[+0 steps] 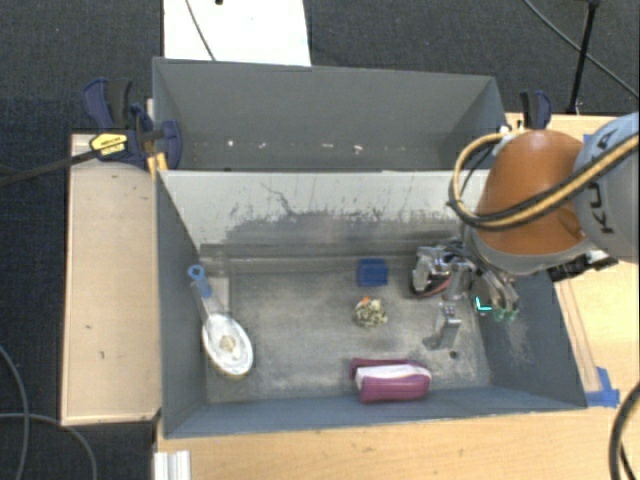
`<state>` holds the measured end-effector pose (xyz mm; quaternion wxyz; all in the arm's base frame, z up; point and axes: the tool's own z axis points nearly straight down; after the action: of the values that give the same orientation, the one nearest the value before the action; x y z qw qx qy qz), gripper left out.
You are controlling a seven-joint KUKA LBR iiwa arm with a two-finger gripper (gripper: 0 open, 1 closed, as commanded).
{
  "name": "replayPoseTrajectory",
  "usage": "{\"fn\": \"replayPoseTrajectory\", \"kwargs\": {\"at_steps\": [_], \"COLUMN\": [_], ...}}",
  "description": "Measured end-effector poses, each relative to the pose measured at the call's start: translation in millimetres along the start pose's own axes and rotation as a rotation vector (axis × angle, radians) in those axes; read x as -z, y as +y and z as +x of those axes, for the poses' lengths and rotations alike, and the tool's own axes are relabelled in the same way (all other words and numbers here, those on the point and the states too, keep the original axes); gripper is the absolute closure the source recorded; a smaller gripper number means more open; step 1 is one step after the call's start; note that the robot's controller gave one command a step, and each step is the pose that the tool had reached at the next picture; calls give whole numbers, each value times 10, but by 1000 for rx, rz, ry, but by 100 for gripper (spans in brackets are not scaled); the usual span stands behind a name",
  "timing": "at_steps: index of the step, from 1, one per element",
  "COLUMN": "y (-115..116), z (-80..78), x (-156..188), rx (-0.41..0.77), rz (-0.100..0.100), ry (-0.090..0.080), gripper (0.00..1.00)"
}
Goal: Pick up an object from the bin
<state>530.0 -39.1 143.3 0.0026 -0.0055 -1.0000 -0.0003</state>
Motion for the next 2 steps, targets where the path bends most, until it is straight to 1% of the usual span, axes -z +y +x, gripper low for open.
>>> {"fn": "replayPoseTrajectory", "kwargs": {"at_steps": [1,2], "y": [206,777], "z": [-525,-221], "x": [-769,-731], "rx": [2,-50], "rz": [-1,-3], "ry": [-8,-4], "gripper": [0,0]}}
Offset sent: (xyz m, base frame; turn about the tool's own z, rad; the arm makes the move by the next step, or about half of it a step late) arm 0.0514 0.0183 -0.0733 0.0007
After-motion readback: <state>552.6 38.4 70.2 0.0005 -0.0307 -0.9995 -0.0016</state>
